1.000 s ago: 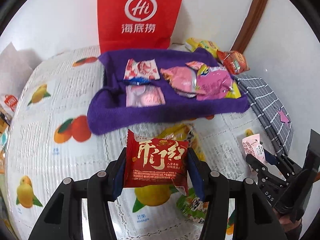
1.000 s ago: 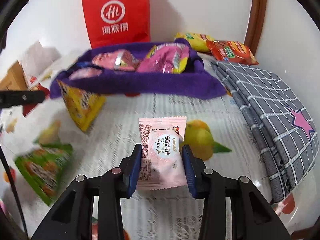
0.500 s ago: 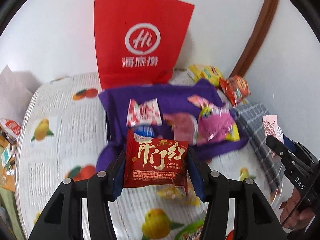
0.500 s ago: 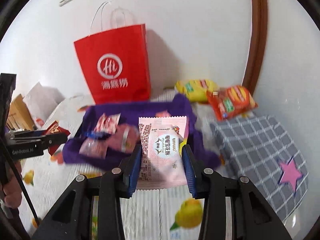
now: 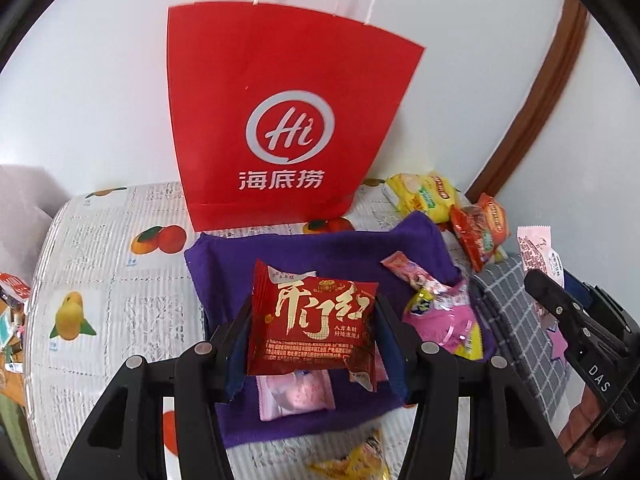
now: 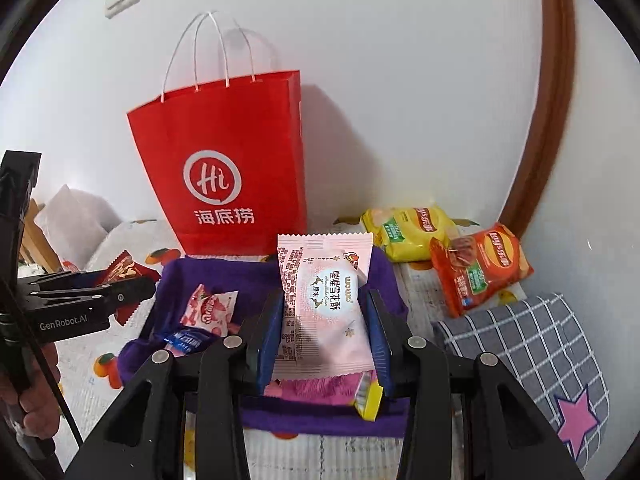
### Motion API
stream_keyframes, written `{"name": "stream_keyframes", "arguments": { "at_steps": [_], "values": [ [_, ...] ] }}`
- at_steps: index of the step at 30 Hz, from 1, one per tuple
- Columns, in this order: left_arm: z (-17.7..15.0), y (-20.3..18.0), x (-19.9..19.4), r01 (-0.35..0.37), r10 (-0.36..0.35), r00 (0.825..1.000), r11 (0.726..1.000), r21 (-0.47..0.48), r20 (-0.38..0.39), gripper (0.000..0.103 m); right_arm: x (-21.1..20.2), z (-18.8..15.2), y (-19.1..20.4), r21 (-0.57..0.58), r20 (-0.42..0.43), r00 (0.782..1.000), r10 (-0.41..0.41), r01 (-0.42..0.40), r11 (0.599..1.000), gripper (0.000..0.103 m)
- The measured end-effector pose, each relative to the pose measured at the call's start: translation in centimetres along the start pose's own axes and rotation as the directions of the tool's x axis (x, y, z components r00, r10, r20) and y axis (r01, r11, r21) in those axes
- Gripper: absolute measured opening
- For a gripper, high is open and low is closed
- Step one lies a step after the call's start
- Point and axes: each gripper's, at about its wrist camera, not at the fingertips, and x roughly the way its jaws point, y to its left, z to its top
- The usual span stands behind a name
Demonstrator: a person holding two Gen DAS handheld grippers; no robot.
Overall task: Organize snacks
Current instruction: 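Carry both held packets over the purple towel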
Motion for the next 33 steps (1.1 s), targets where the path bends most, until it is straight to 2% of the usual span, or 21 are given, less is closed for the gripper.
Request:
{"name": "stream_keyframes", "arguments": {
  "at_steps": [4,7,12,16,33],
  "values": [
    [-0.6,1.1,2.1,-0.014,0.014,1.0,1.0,-0.008,-0.013,0.053,2.4,0.1,-0.3,-0.002,-0.043,0.999,0.023,-0.023,1.0,0.04],
    [-0.5,2.0,3.8,-0.019,0.017,0.998,1.0,-0.019,-0.062,0.053,4.2,0.3,-0.2,-0.004,-0.061,0.998,0.034,-0.034,0.999,0.04],
    [-0.1,3.0,4.4,-0.029,0.026,0.998,0.999,-0.037,-0.061,0.053,6.8,1.5,0.4,-0.011,-0.088,0.994,0.067,-0.069,0.998,0.04],
    [0.0,3.3,4.6,-0.024,0.021,0.998,0.998,-0.05,-0.067,0.053,8.2,1.8,1.1,-0.044,-0.106,0.992,0.062,-0.067,0.997,0.04],
    [-0.8,2.5,7.2,-0.006,0.001,0.992,0.999,-0.038,-0.129,0.053,12.8,-0.9,1.0,-0.066,-0.251,0.966,0.058,-0.077,0.995,0.041]
  ]
}}
